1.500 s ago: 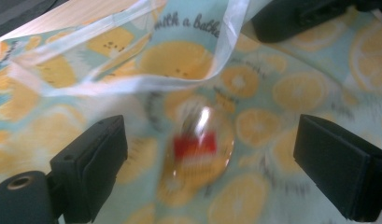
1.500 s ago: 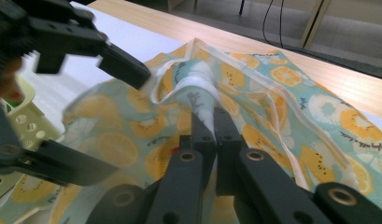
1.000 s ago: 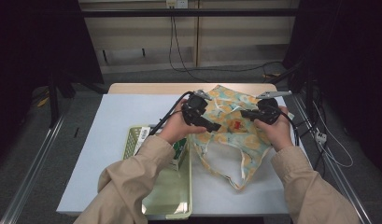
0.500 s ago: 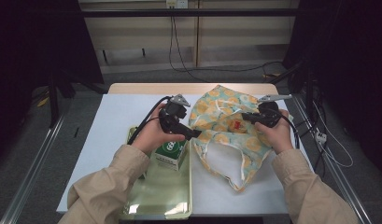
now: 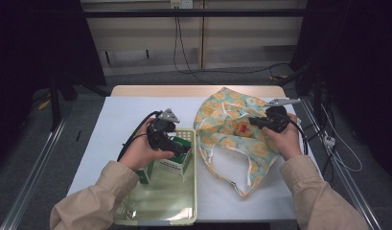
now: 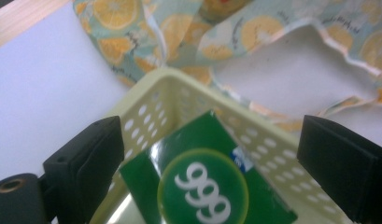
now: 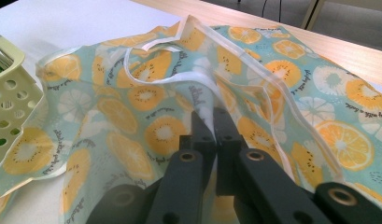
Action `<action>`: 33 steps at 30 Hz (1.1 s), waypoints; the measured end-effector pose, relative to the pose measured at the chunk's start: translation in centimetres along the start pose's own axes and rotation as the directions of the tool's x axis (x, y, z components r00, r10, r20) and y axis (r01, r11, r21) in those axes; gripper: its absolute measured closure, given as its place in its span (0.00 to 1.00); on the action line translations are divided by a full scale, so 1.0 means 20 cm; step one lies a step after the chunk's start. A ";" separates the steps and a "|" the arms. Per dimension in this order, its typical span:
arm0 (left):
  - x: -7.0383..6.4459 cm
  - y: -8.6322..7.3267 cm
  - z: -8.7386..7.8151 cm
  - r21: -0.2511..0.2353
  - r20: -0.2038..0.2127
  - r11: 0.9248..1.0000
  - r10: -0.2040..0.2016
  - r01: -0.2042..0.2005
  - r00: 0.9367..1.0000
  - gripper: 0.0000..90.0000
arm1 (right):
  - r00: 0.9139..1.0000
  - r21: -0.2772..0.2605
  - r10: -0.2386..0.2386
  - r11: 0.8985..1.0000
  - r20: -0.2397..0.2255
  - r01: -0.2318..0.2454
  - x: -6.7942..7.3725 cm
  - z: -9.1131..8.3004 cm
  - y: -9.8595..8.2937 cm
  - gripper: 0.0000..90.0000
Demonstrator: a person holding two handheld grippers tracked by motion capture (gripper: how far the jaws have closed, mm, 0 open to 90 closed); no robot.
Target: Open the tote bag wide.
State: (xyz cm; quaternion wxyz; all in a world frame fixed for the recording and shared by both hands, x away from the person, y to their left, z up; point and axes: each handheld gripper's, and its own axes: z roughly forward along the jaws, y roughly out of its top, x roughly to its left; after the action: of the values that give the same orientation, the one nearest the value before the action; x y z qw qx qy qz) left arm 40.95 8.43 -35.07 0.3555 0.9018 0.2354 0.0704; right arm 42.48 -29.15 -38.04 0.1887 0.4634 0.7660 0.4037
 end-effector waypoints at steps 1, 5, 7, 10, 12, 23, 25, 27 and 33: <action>0.00 -0.01 0.00 -0.002 -0.005 1.000 -0.005 0.005 1.000 0.08 | 1.000 0.001 0.002 1.000 -0.001 -0.002 0.00 0.00 0.00 1.00; -0.01 -0.05 0.00 -0.002 -0.010 1.000 -0.027 0.027 1.000 0.08 | 1.000 0.000 0.004 1.000 0.000 -0.004 0.00 0.00 -0.01 1.00; -0.02 -0.07 0.02 -0.001 -0.012 0.999 -0.039 0.039 0.999 0.08 | 1.000 0.000 0.003 1.000 0.000 -0.003 0.00 0.00 -0.01 1.00; -0.04 -0.09 0.03 0.019 -0.011 1.000 -0.019 0.019 1.000 0.08 | 1.000 -0.002 0.001 1.000 0.000 -0.001 0.00 0.00 -0.01 1.00; -0.05 -0.10 0.04 0.032 -0.022 0.999 -0.003 0.003 1.000 0.08 | 1.000 0.000 -0.001 1.000 0.002 0.001 0.00 0.00 -0.01 1.00; -0.05 -0.11 0.05 0.038 -0.027 0.999 -0.036 0.037 0.999 0.08 | 1.000 0.002 -0.004 1.000 0.002 0.004 0.01 0.00 -0.01 1.00; -0.05 -0.11 0.05 0.046 -0.023 0.998 -0.038 0.039 0.999 0.08 | 1.000 0.001 -0.004 1.000 0.002 0.004 0.01 0.00 -0.01 1.00; -0.06 -0.12 0.05 0.048 -0.024 0.998 -0.044 0.045 0.999 0.08 | 1.000 0.001 -0.004 1.000 0.001 0.004 0.01 0.00 -0.01 1.00; -0.06 -0.13 0.04 0.062 -0.035 0.996 -0.059 0.061 0.998 0.08 | 1.000 0.004 -0.005 1.000 0.001 0.005 0.01 0.00 -0.01 1.00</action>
State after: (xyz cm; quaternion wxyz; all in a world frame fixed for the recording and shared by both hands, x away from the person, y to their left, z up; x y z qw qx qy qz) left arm 39.20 9.00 -37.39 0.3250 0.9037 0.2703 0.0675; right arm 42.27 -29.09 -38.18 0.1892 0.4619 0.7679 0.4015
